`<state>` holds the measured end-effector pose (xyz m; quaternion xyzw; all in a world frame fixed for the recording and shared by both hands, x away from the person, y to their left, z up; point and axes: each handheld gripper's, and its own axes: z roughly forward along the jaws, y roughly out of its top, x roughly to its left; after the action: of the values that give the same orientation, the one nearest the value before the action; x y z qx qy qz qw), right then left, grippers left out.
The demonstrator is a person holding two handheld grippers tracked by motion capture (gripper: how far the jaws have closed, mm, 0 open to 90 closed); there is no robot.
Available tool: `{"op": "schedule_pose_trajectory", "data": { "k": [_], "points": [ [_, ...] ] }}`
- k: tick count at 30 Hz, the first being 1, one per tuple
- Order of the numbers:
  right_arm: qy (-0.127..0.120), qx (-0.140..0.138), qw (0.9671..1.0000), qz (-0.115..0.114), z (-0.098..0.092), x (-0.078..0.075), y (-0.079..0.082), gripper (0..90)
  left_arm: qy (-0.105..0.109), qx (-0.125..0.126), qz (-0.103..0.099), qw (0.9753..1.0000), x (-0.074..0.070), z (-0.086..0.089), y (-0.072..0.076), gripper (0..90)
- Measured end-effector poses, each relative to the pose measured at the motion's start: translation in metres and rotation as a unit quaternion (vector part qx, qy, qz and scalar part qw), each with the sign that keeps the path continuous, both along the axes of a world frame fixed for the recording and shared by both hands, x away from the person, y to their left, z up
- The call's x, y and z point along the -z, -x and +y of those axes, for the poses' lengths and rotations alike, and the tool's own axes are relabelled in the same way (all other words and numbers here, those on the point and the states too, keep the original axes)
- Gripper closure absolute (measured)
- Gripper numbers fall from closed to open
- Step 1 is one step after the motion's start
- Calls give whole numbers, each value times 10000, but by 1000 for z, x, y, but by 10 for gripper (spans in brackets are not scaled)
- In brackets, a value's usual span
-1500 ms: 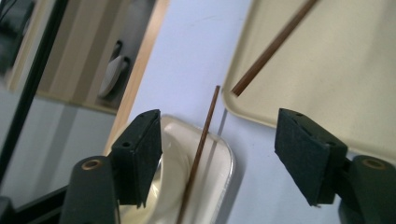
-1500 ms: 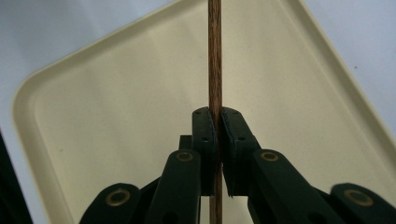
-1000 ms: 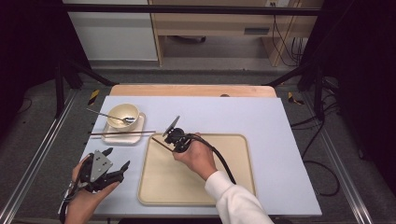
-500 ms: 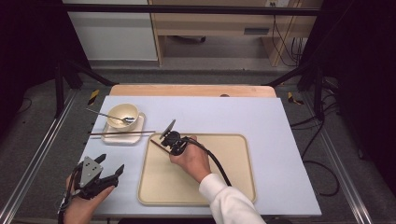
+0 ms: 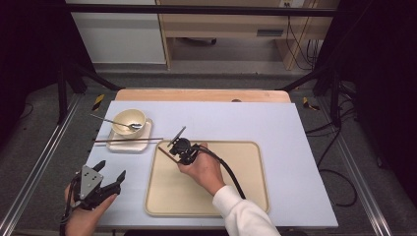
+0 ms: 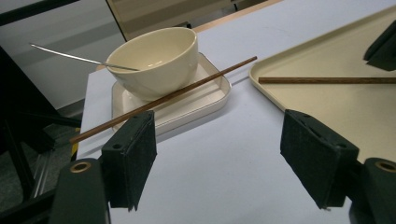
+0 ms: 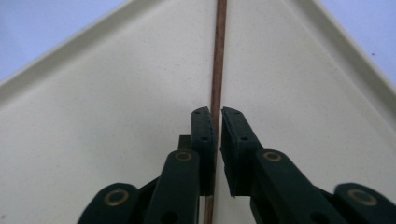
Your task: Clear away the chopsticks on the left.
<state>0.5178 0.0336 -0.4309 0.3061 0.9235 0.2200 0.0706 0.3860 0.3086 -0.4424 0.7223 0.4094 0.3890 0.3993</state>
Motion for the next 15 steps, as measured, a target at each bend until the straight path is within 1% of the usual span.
{"op": "schedule_pose_trajectory", "data": {
  "k": [2,3,7,8,10,11,12,13,15],
  "points": [
    [-142,8,9999,-58,-7,-3,5,881,32,-54,-16,10000,1,1,1,274],
    [-219,-53,9997,-132,-13,-4,10,897,23,-66,-10,10000,2,2,1,276],
    [-428,-60,9988,-229,-30,-4,26,900,88,-158,-10,9998,3,5,5,277],
    [-477,-28,9985,-269,-34,-4,31,900,113,-149,4,9998,3,5,6,275],
    [-652,-30,9973,-347,-44,-2,38,900,122,-141,13,9998,4,5,7,267],
    [-652,-30,9973,-347,-44,-2,38,900,124,-125,41,9998,6,5,7,267],
    [-681,-12,9969,-382,-48,0,40,900,173,-111,83,9998,7,5,7,257],
    [-791,80,9960,-398,-60,5,45,900,269,-74,104,9996,8,4,7,235],
    [-832,195,9956,-385,-67,8,47,900,265,-63,96,9996,8,3,6,222]
  ]
}}
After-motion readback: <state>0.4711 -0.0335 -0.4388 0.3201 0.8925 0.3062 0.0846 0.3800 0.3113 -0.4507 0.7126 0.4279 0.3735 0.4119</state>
